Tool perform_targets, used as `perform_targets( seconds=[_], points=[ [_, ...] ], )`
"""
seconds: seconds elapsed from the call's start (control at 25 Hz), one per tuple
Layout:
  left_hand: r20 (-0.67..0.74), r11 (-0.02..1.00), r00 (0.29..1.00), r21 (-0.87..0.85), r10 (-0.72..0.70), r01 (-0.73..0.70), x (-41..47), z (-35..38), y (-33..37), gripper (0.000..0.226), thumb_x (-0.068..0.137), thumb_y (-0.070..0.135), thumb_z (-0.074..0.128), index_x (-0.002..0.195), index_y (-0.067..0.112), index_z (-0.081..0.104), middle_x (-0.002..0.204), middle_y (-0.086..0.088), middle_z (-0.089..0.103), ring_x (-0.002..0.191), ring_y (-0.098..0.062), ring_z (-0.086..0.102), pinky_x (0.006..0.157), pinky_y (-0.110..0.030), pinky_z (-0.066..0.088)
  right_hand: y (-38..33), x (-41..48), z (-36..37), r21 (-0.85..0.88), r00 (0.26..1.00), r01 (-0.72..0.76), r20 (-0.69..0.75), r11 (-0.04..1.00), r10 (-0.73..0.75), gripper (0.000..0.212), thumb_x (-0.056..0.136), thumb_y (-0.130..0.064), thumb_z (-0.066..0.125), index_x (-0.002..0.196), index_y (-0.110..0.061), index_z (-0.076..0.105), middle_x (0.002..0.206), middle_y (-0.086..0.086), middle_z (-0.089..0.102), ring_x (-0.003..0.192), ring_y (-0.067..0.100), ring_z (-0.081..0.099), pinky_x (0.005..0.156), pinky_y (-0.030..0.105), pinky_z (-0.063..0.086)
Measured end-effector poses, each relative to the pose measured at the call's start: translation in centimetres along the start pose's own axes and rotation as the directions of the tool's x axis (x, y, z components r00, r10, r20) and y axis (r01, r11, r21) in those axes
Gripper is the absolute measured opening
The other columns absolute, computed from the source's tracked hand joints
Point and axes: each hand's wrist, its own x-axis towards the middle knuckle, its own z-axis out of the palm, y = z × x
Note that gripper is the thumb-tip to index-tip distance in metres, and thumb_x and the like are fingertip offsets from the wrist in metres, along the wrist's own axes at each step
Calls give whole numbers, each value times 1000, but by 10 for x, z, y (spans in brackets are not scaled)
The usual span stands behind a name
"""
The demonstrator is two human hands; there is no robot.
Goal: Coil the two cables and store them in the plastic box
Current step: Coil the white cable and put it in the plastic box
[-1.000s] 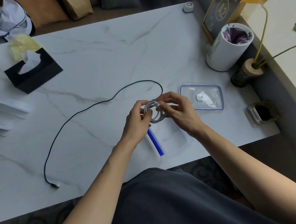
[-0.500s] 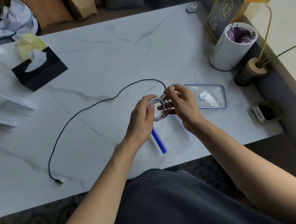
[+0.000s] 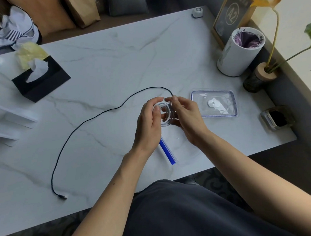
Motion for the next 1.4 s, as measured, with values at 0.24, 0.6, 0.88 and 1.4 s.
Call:
perform_targets(
  seconds=[0.24,0.6,0.88,1.4],
  points=[
    [24,998,998,-28,-56,56,5,-4,1,26,104,17,37,123,18,55,110,5,64,97,-4,61,82,-16,48,0,7,-9,-69,990,-31,132,997,40,41,90,-1,64,131,-1,59,98,13,67,73,13,68,75,28,56],
    [126,992,992,123,25,-41,14,-11,-2,31,102,10,40,125,23,58,123,-1,60,99,-1,57,82,-7,41,-17,15,-13,-647,988,152,115,747,-101,17,80,-8,63,94,-12,72,89,10,71,75,19,76,78,40,61],
    [109,991,993,117,44,-57,25,-16,4,29,98,9,46,121,22,58,119,-2,60,93,-2,59,78,-10,45,-13,23,-5,-502,987,162,67,849,-148,16,83,-13,69,98,-11,75,91,8,74,73,24,74,67,33,62],
    [106,910,973,347,204,-228,48,-30,11,34,89,8,62,121,17,63,117,10,58,65,-5,60,64,-3,44,-17,29,7,-655,857,439,100,615,-505,17,83,3,62,97,-6,65,85,-3,70,75,13,64,66,9,46]
  ],
)
